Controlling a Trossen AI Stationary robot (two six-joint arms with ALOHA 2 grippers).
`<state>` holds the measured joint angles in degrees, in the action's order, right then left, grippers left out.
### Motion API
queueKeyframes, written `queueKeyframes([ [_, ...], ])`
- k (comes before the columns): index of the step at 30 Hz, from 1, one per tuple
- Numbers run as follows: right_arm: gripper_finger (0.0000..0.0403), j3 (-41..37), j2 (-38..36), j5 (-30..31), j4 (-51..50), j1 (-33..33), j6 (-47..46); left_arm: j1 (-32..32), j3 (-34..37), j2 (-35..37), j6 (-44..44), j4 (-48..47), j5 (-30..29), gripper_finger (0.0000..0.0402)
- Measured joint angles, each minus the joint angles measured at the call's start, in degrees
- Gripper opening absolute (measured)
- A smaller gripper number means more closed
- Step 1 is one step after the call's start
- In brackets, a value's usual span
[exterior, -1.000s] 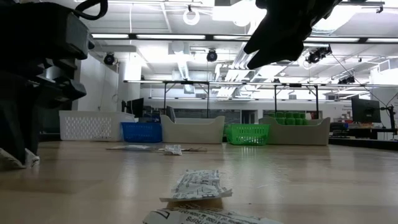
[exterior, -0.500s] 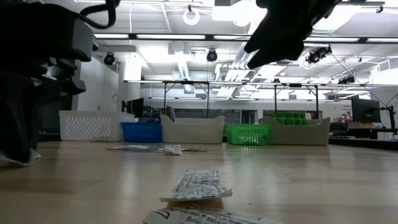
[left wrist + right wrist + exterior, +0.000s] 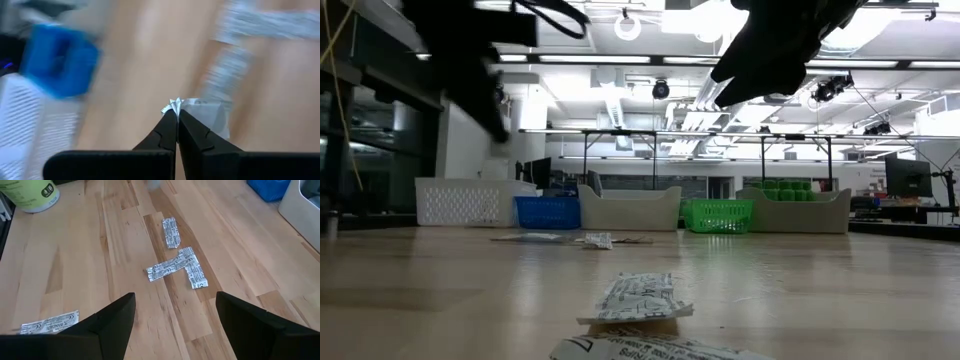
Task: Pick & Place Travel size toiletries
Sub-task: Put the bandage pack into the left white bin
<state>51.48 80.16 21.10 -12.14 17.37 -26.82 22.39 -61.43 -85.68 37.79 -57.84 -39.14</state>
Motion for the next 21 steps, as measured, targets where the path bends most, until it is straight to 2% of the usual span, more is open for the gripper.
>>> queueKeyframes([
  [4,0.0270,0.00,0.00,0.00,-0.02,0.00,0.34,-9.20,-0.04,3.23,-0.22,-1.78,-6.98,0.0000],
  [9,0.0270,0.00,0.00,0.00,0.14,0.00,1.44,-22.94,-0.07,4.02,-0.07,-3.34,-14.29,0.0000],
  [16,0.0270,0.00,0.00,-0.01,0.24,-0.15,1.71,-43.90,1.52,3.99,-0.12,-2.91,-16.50,0.0000],
  [21,0.0270,0.00,0.00,0.00,0.17,-0.15,2.66,-54.29,4.70,3.99,-6.06,6.36,-12.26,0.0001],
])
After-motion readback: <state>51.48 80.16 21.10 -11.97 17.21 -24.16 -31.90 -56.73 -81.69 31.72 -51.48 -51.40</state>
